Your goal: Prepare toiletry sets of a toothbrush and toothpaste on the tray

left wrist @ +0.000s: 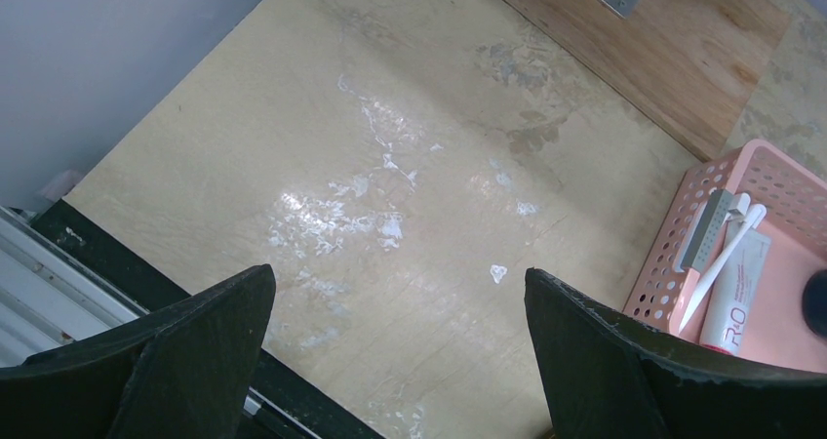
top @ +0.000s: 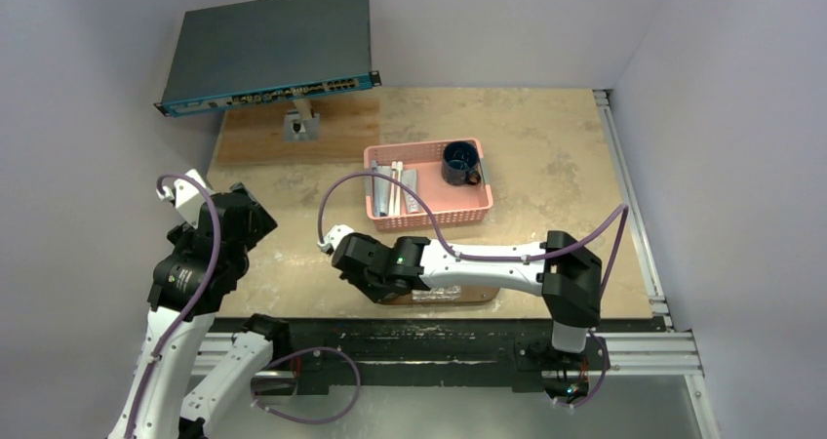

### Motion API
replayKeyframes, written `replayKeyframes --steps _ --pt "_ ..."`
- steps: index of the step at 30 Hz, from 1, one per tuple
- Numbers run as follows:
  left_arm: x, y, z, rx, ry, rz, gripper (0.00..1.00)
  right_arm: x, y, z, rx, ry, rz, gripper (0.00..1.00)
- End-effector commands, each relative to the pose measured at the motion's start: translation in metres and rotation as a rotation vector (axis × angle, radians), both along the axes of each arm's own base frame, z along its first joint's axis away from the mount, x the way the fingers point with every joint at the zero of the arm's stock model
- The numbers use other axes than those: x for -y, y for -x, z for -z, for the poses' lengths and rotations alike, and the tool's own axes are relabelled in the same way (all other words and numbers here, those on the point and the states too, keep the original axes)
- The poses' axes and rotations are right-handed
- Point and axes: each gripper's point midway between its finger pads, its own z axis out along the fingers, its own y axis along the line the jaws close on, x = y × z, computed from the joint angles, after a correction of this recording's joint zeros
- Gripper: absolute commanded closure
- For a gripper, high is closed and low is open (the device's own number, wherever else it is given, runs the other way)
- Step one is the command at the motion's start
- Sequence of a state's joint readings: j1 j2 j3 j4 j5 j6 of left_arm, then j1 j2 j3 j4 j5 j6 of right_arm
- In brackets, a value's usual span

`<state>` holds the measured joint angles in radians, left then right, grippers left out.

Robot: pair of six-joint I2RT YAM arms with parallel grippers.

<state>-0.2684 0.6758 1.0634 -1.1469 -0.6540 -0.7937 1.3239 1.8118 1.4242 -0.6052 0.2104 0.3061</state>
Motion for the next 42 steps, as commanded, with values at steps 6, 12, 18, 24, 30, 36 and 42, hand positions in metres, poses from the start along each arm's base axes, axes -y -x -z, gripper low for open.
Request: replayKeyframes --steps 6,12,18,24,30,36,42 --pt "0.0 -0.003 -0.008 0.023 0.012 -0.01 0.0 -0.004 0.0 -0.019 0.024 -0.065 0.017 1.0" --pt "0.001 -0.004 -0.007 0.019 0.015 -0.007 0.0 -0.005 -0.001 -0.023 0.024 -0.077 0.024 0.83" --pt "0.001 -0.005 -0.007 0.016 0.017 -0.002 0.0 -0.006 -0.003 -0.035 0.04 -0.096 0.038 0.63" --pt "0.002 -0.006 -0.006 0.012 0.019 0.004 0.0 -0.007 -0.006 -0.055 0.064 -0.125 0.063 0.59" --pt "0.004 -0.008 -0.005 0.01 0.021 0.016 0.0 0.0 -0.012 -0.076 0.096 -0.137 0.101 0.57" --pt "0.009 -0.012 -0.004 0.003 0.028 0.049 0.0 0.018 -0.032 -0.1 0.188 -0.115 0.177 0.56" --pt "0.014 -0.015 -0.003 0.0 0.035 0.084 0.0 0.044 -0.069 -0.122 0.215 -0.147 0.286 0.56"
